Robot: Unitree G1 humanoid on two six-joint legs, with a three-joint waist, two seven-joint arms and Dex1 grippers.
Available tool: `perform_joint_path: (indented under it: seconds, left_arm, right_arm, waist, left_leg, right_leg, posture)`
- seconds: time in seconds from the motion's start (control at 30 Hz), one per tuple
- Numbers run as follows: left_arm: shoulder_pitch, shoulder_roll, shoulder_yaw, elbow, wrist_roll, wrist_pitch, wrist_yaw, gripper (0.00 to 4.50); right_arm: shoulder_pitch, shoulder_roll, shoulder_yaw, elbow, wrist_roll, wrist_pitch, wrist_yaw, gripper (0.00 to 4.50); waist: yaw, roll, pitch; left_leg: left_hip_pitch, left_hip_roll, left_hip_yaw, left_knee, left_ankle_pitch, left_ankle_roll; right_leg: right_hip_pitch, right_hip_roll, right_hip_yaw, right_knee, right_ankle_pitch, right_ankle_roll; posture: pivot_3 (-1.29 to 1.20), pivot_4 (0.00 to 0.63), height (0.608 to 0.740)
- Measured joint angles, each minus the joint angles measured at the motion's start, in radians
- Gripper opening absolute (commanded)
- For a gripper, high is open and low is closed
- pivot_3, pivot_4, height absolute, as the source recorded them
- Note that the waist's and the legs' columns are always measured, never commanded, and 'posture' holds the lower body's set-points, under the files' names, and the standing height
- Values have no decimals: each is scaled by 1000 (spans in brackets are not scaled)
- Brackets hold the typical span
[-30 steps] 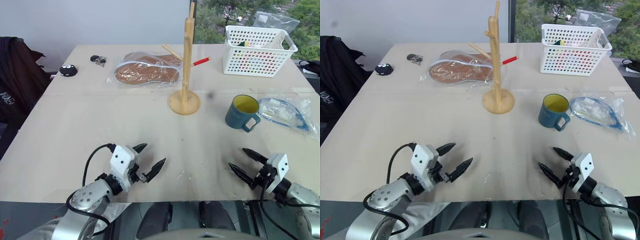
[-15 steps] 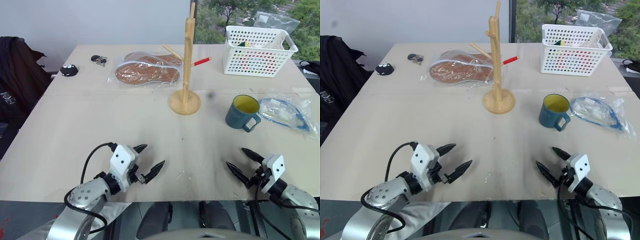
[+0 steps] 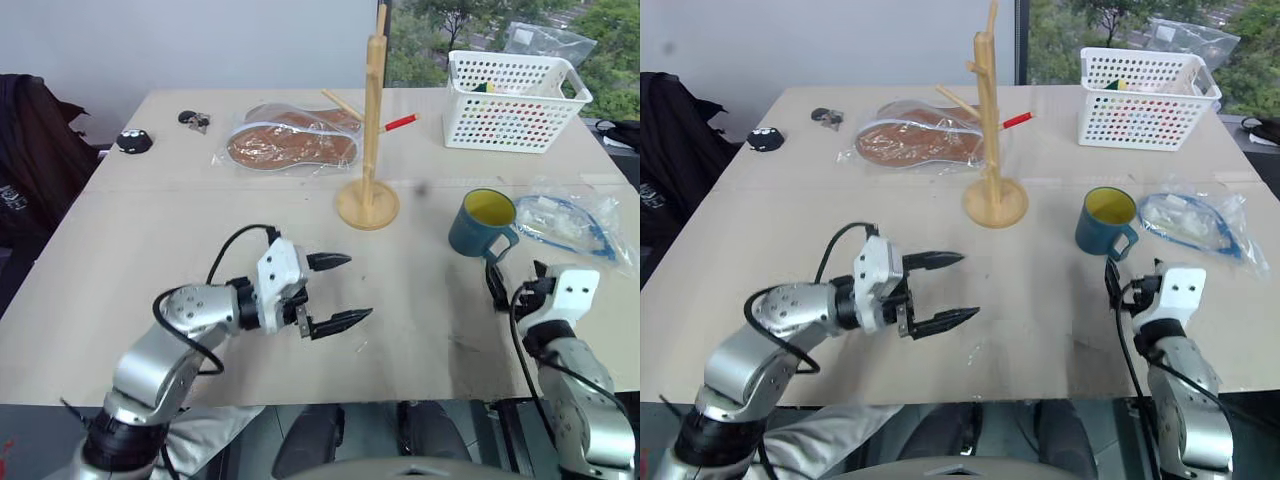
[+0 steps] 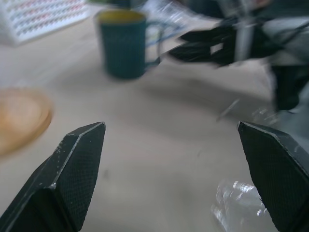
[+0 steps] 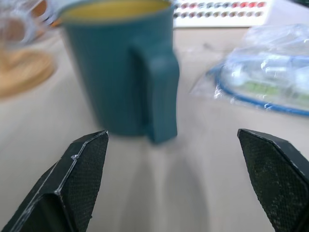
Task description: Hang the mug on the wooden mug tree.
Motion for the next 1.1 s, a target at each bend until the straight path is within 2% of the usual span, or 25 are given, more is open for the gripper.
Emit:
perform_joint_path:
  seconds: [0.27,0.77,0.8,0.87,1.03,1.07,1.1]
  left_arm:
    - [-86,28,-17,36,-20,49,-42,4500]
    - [-101,33,-15,31,-18,72,17,4500]
    - [-100,33,-15,23,-18,77,24,4500]
    - [-100,32,-14,-6,-21,86,40,4500]
    - [-88,32,-6,-74,-37,104,76,4500]
    - [-88,32,-2,-75,-38,105,76,4500]
    - [-88,32,1,-75,-37,104,77,4500]
  right_arm:
    - [-35,73,29,45,-75,30,-113,4323]
    - [-146,88,41,207,-120,-60,-120,4323]
    - [-157,82,33,224,-119,-68,-117,3805]
    - [-177,67,19,259,-118,-88,-110,3070]
    - [-221,40,10,347,-107,-144,-65,458]
    - [-232,38,5,367,-104,-161,-56,83]
    - [-237,29,6,377,-103,-168,-42,83]
  waist:
    - [-21,0,0]
    - [-20,0,0]
    - [-20,0,0]
    - [-20,0,0]
    - [-21,0,0]
    - [-21,0,0]
    - [-21,0,0]
  left_leg:
    - [-1,0,1,-1,0,-1]
    - [-1,0,1,-1,0,-1]
    - [-1,0,1,-1,0,-1]
    - [-1,0,1,-1,0,-1]
    - [-1,0,1,-1,0,-1]
    - [-1,0,1,-1,0,-1]
    - [-1,0,1,-1,0,-1]
  right_leg:
    - [-3,0,1,1,0,0]
    - [-3,0,1,2,0,0]
    - [-3,0,1,2,0,0]
    - [-3,0,1,2,0,0]
    - [-3,0,2,2,0,0]
    - [-3,0,2,2,0,0]
    - [-3,0,2,2,0,0]
  posture:
    - [0,150,740]
    - [0,150,740]
    - [0,150,740]
    - [0,150,740]
    - [0,150,740]
    - [0,150,740]
    - [0,150,740]
